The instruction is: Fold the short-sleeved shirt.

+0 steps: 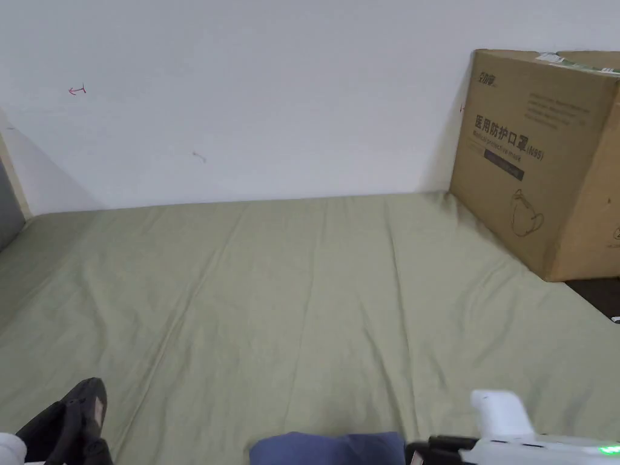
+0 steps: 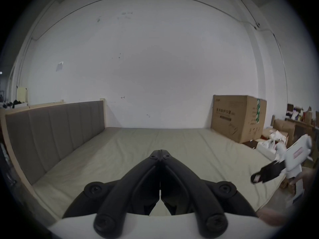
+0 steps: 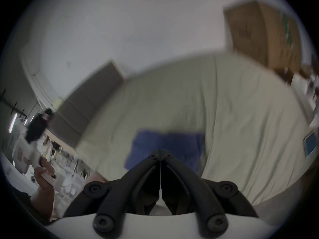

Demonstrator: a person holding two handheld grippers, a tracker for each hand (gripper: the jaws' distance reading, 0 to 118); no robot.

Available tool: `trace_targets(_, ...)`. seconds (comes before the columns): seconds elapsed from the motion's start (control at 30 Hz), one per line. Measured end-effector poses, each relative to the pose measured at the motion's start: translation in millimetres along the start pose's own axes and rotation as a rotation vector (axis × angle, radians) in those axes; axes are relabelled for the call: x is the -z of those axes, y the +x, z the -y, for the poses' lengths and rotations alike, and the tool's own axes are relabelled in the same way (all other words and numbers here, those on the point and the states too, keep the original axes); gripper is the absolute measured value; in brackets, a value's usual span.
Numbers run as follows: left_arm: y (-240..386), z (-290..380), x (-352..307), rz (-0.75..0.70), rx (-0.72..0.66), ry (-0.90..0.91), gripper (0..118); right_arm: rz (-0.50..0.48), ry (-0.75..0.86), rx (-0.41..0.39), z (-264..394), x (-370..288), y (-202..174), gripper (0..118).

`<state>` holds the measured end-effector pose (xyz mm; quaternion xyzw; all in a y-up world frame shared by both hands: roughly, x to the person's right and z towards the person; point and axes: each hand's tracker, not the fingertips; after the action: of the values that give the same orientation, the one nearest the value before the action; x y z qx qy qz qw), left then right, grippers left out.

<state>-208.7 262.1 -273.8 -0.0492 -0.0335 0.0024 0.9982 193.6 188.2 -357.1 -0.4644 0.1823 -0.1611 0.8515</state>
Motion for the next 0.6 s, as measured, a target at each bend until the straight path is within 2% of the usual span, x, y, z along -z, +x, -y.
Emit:
trace_targets(0.03, -4, 3, 0, -0.002, -0.002, -0.014, 0, 0.005, -0.044, -0.002, 1, 19, 7, 0)
trace_targets(0.1, -10, 12, 2, -0.019, -0.008, -0.052, 0, -0.057, -0.112, 0.008, 2, 51, 22, 0)
trace_targets(0.13, -13, 15, 4, -0.030, -0.014, -0.076, 0, -0.081, -0.164, 0.038, 5, 66, 31, 0)
trace_targets(0.23, -24, 23, 12, -0.001, -0.108, -0.161, 0, -0.047, -0.274, 0.143, 12, 91, 62, 0)
trace_targets(0.33, -42, 34, 38, 0.147, -0.267, -0.303, 0, -0.125, -0.264, 0.196, 18, 85, 80, 0)
trace_targets(0.4, -53, 49, 66, 0.299, -0.430, -0.458, 5, -0.099, -0.272, 0.181, 21, 83, 83, 0)
trace_targets(0.43, -58, 62, 84, 0.381, -0.539, -0.536, 13, -0.100, -0.276, 0.175, 23, 85, 83, 0)
trace_targets(0.47, -63, 77, 100, 0.465, -0.654, -0.597, 36, -0.104, -0.275, 0.173, 24, 86, 85, 0)
trace_targets(0.53, -68, 111, 131, 0.610, -0.908, -0.679, 89, -0.109, -0.275, 0.196, 24, 91, 86, 0)
trace_targets(0.57, -70, 127, 146, 0.643, -0.988, -0.735, 109, -0.112, -0.275, 0.211, 24, 92, 87, 0)
trace_targets(0.6, -70, 142, 160, 0.680, -1.050, -0.781, 111, -0.115, -0.276, 0.222, 25, 92, 88, 0)
